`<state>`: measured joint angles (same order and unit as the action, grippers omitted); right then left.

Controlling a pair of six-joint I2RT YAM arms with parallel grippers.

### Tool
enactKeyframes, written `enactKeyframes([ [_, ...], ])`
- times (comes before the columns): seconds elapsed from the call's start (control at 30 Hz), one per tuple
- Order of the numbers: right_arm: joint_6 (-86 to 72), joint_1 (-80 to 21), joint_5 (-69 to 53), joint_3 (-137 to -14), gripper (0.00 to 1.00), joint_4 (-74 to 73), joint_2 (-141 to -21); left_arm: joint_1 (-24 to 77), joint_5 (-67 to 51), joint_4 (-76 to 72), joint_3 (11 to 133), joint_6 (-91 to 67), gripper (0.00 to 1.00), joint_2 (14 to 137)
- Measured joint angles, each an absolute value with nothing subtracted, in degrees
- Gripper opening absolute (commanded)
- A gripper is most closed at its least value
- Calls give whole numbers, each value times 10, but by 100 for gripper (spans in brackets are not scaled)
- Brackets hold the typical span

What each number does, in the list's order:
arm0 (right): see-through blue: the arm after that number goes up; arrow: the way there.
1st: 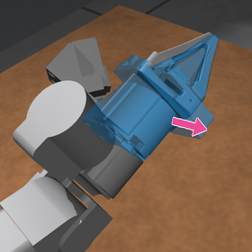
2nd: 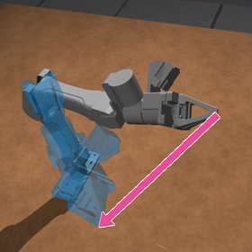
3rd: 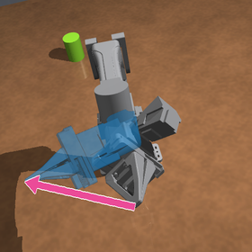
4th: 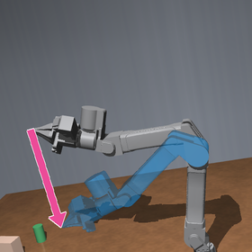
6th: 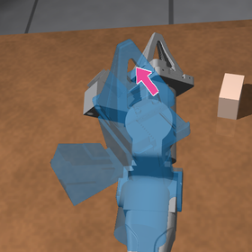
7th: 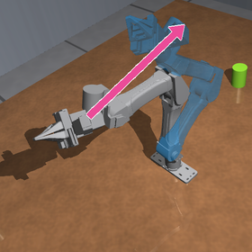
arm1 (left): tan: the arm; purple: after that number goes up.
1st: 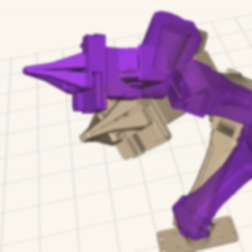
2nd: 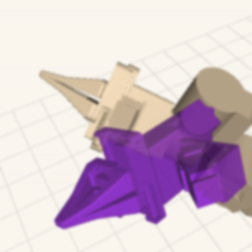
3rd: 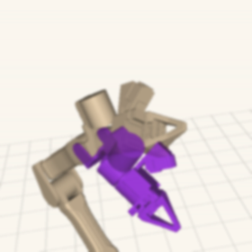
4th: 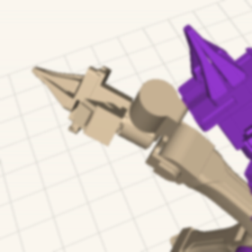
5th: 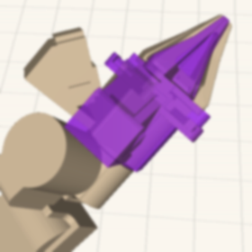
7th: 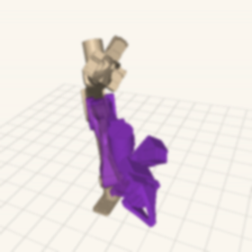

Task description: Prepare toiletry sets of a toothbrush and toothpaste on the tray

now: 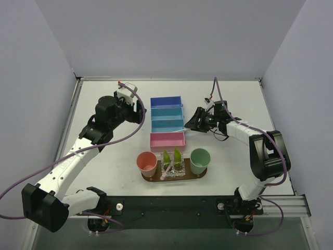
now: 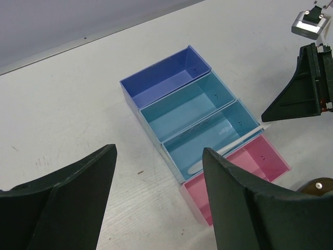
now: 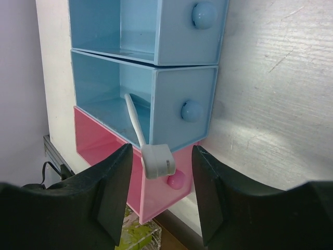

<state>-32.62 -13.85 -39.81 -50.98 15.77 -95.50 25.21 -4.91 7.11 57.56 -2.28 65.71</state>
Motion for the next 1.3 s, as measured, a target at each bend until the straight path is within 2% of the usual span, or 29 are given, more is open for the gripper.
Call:
enactKeyframes([
  [0.53,-335,-140,-414,-506,40,169,-956,252,-48,71,576,-22,77,657],
  [0.77,-335,-143,-414,-506,27,169,-956,252,-47,71,576,-22,77,657],
  [1.1,-334,-143,-414,-506,4,169,-956,252,-45,71,576,-22,77,657],
  [1.2,-333,-143,-414,-506,0,169,-956,252,-45,71,576,-22,77,657],
  [1.3,-333,-143,-414,-506,0,168,-954,252,-45,71,576,-21,77,657],
])
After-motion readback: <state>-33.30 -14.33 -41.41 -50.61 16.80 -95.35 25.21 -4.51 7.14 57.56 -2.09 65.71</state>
